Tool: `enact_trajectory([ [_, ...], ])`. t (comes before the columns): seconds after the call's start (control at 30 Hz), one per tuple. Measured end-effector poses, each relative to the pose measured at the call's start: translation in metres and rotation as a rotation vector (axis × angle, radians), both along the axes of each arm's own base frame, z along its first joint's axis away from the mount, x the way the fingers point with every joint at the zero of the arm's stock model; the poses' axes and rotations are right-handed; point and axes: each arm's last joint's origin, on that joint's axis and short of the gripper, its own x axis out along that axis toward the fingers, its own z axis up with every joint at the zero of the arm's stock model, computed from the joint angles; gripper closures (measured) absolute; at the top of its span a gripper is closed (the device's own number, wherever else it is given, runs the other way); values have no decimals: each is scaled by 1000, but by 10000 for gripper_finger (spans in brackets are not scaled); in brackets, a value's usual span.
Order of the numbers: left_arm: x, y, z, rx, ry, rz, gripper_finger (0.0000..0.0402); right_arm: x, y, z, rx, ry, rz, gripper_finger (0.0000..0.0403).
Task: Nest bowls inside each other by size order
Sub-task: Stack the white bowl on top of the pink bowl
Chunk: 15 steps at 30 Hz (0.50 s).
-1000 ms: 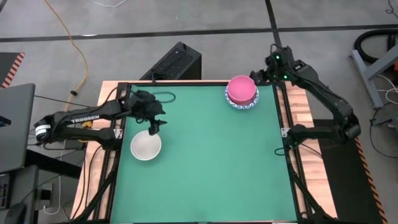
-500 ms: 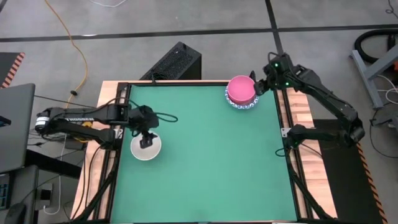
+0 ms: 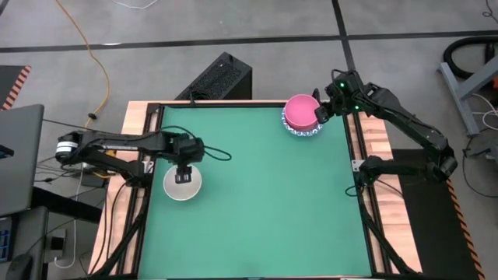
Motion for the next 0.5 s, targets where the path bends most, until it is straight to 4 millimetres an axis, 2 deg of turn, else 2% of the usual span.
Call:
enact_trajectory([
  [0.37,19,5,-35,-97,176,-70,178,0,0,0,-13,14,10,239],
  [0.5,23,12,-49,-114,240,-43,201,1,2,0,-10,18,20,239],
])
